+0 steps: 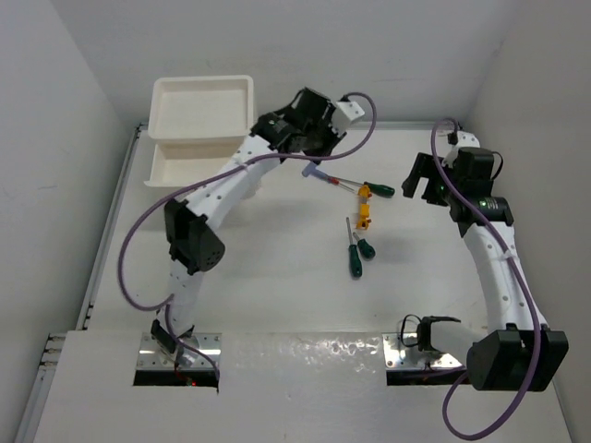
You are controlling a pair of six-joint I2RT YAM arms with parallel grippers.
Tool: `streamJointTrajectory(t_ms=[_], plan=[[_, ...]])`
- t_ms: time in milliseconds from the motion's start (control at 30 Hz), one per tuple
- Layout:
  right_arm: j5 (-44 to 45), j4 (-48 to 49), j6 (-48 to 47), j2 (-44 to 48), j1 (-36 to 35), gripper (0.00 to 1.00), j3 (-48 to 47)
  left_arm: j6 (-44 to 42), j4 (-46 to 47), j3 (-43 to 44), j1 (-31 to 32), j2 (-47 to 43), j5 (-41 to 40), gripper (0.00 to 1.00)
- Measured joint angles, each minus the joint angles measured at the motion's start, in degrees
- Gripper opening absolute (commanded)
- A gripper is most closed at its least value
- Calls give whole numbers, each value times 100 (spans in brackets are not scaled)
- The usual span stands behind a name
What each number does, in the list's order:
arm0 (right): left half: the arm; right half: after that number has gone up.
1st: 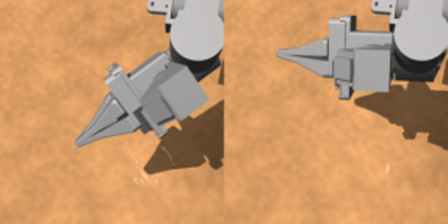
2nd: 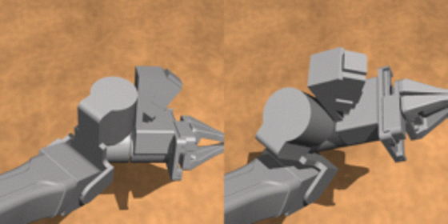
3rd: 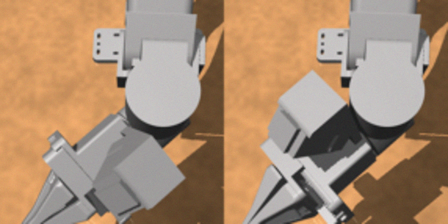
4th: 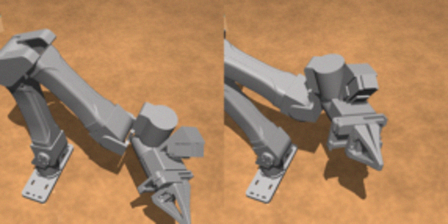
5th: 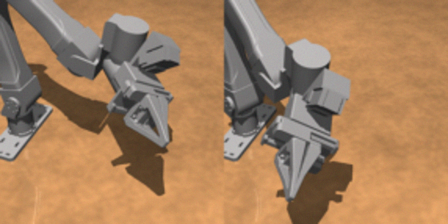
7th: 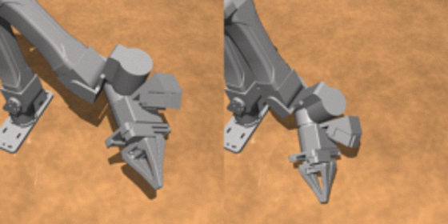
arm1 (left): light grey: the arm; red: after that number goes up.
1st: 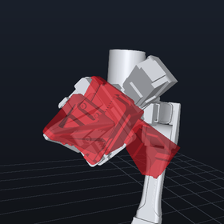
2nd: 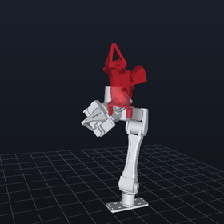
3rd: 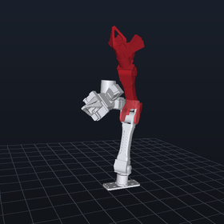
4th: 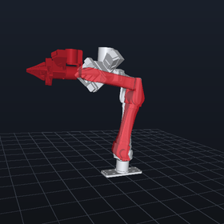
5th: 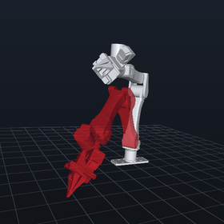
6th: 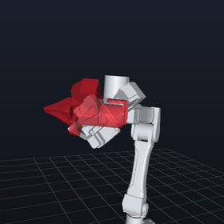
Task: Sort the tools into containers
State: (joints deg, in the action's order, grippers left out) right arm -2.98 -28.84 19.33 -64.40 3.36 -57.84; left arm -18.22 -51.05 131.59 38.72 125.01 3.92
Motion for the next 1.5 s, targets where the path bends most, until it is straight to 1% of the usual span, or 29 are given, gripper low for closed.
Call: streamJointTrajectory(t_ms=[33,100,233,267,333,400,433,467,567,700,767,900,1000,1033,1067,1133,1167,1267,1400,1467,1500], plan=[[-55,9,-39,-20,0,95,-127,-260,-22,129,2,-236,-11,0],[-199,68,-85,-33,0,94,-275,-796,-59,-101,0,-909,-96,0],[-459,179,-87,-66,0,92,-247,-2061,-4,-1283,-245,-2647,-304,0],[-505,212,-76,-72,0,91,-210,-2374,42,-1513,-407,-2988,-297,0],[-577,280,-26,-96,0,90,-116,-3053,109,-1895,-1021,-3587,-299,0],[-654,317,39,-164,0,88,-61,-3615,109,-2105,-1611,-3897,-334,0],[-693,341,68,-216,-2,88,-55,-3880,142,-2282,-1952,-4024,-361,0],[-776,389,120,-297,-15,88,-52,-4092,175,-2527,-2162,-4131,-385,0],[-894,492,188,-597,-109,88,-116,-4662,195,-3252,-2295,-4245,-389,0],[-973,474,212,-1207,-455,88,-634,-5230,229,-4168,-2354,-4109,-452,0],[-977,494,203,-1526,-647,88,-1012,-5416,238,-4323,-2514,-3947,-461,0],[-1003,599,179,-2068,-946,88,-1683,-5696,422,-4345,-2826,-3810,-608,0],[-1043,673,166,-2629,-1099,88,-2253,-5812,564,-4345,-2892,-3810,-706,0],[-1038,662,166,-2868,-1145,88,-2474,-5834,586,-4345,-2889,-3810,-719,2],[-1019,625,166,-3115,-1182,88,-2708,-5851,588,-4345,-2889,-3810,-734,10],[-938,564,127,-3668,-1272,88,-3252,-5888,566,-4345,-2885,-3810,-761,18],[-896,503,81,-3921,-1307,88,-3508,-5910,553,-4347,-2881,-3810,-778,24],[-654,262,-302,-4765,-1480,87,-4363,-5989,487,-4354,-2872,-3812,-815,33],[-310,-105,-1215,-5976,-1871,91,-5521,-5993,474,-4360,-2870,-3818,-848,35],[-289,-195,-1534,-6424,-2033,92,-5842,-5960,481,-4360,-2870,-3829,-898,41],[-275,-247,-1663,-6629,-2100,92,-5956,-5934,485,-4360,-2870,-3834,-935,42]])
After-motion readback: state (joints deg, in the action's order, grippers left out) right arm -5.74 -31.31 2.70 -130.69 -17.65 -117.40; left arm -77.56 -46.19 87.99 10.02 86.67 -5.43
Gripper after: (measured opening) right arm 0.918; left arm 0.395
